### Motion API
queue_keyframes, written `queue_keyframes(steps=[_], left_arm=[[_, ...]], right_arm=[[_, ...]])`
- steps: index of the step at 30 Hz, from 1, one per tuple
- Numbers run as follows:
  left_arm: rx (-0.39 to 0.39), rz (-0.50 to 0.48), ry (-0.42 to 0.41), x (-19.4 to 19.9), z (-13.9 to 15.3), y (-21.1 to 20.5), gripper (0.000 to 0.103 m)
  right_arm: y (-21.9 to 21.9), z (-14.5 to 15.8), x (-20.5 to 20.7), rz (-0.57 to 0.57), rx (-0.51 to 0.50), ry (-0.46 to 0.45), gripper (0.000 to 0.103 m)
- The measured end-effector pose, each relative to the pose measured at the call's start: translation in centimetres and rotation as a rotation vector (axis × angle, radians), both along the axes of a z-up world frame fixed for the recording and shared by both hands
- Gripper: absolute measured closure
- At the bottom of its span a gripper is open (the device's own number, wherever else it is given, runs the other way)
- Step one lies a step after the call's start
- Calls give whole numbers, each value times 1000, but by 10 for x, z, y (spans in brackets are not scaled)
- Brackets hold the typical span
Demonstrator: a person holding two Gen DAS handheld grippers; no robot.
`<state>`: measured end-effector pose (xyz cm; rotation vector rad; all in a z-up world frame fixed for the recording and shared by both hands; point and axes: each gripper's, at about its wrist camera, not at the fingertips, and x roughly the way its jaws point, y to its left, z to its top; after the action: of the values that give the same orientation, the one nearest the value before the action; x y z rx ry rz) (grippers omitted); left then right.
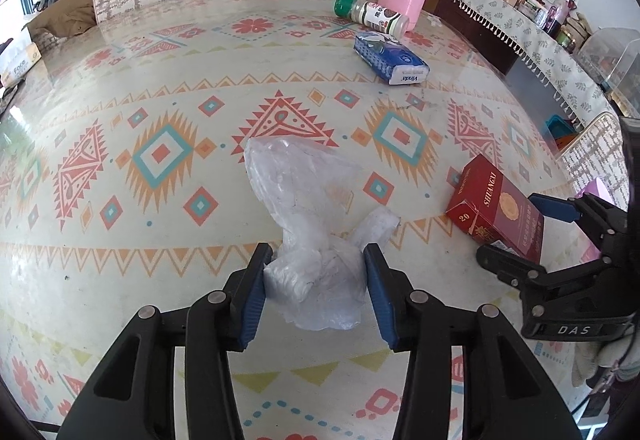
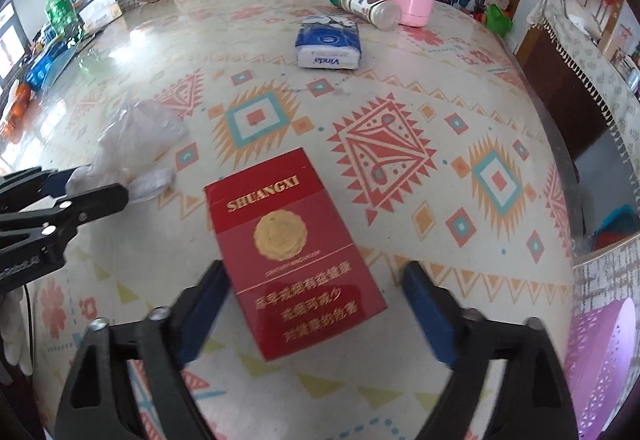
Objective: Collect trash
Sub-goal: 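Close the right tool on the red SHUANGXI box and lift it, then carry the clear plastic bag and red box toward the pink basket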
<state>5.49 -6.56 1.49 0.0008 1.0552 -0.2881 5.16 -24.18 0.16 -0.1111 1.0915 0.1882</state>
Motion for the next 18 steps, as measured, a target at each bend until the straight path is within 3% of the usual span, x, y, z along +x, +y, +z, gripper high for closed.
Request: queue_keyframes(steps=[2,8,13,18], left_arm=[[1,-4,0,0,0,0,57],[-7,-18,-1,-1,0,-2,52],[10,-62,-15,-3,-2,-8,40],[62,-96,-36,-7,-4,-19,33]], right_arm=[[1,0,-2,-11,2,-4,0],[3,0,2,-30,-2,6,2],[13,9,-5,-22,-3,-30,44],[10,9,-9,-44,14,-44,44]])
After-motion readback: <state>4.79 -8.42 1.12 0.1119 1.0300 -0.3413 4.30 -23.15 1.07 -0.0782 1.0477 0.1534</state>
